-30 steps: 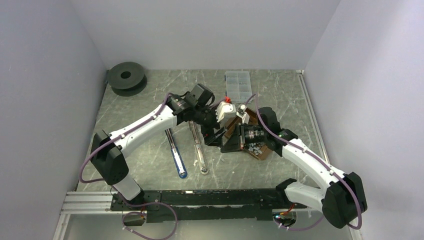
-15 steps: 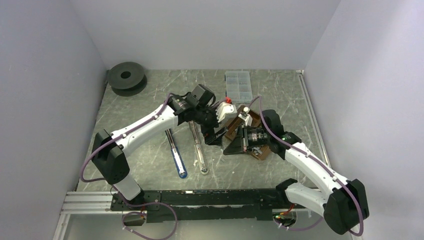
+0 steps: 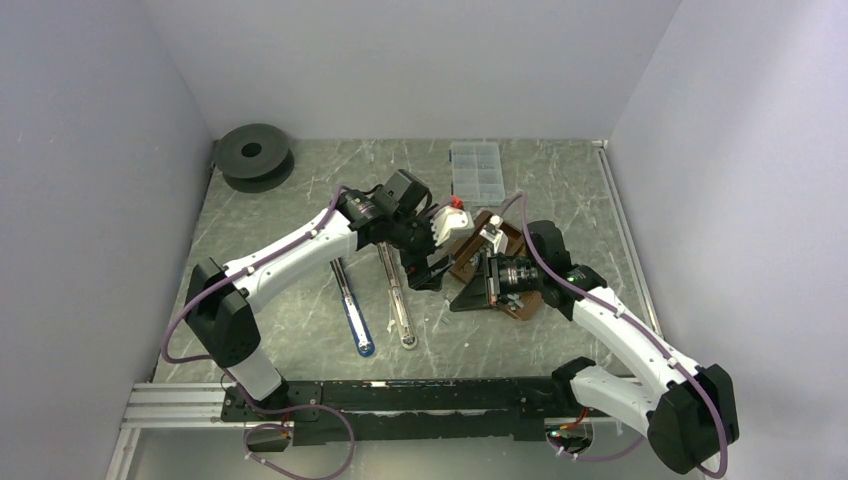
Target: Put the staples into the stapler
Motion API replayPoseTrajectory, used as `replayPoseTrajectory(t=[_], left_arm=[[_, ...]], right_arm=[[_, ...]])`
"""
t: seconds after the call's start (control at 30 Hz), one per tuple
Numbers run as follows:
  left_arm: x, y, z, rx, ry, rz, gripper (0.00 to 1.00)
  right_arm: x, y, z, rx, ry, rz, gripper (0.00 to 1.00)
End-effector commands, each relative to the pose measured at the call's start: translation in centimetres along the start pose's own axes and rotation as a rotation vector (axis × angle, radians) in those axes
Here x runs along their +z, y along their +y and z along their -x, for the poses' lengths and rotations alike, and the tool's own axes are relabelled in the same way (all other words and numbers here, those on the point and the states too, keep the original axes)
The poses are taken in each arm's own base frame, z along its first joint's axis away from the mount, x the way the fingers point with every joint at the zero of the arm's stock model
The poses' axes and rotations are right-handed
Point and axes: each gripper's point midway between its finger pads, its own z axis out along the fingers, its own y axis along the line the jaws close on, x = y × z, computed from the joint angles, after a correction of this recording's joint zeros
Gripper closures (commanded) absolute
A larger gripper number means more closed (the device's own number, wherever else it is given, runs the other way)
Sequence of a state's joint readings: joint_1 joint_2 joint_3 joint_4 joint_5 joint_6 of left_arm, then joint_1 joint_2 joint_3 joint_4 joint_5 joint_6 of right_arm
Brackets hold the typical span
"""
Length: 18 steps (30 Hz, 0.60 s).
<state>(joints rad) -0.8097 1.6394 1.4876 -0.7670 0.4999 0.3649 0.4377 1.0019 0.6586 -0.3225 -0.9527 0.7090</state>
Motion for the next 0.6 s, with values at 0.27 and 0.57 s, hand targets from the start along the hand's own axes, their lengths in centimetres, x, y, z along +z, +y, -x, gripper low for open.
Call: replayPoseTrajectory(t=[0.27, 0.57], left_arm=[[-3.0, -6.0, 2.8, 0.067, -0.108, -0.277, 0.01], [-2.9, -7.1, 2.9, 0.365, -0.175, -0.299, 0.01]], right_arm=[[-0.3, 0.6, 0.1, -0.039, 0.004, 0.027, 1.00], [-0.3, 1.9, 0.3, -0.062, 0.020, 0.089, 1.00]])
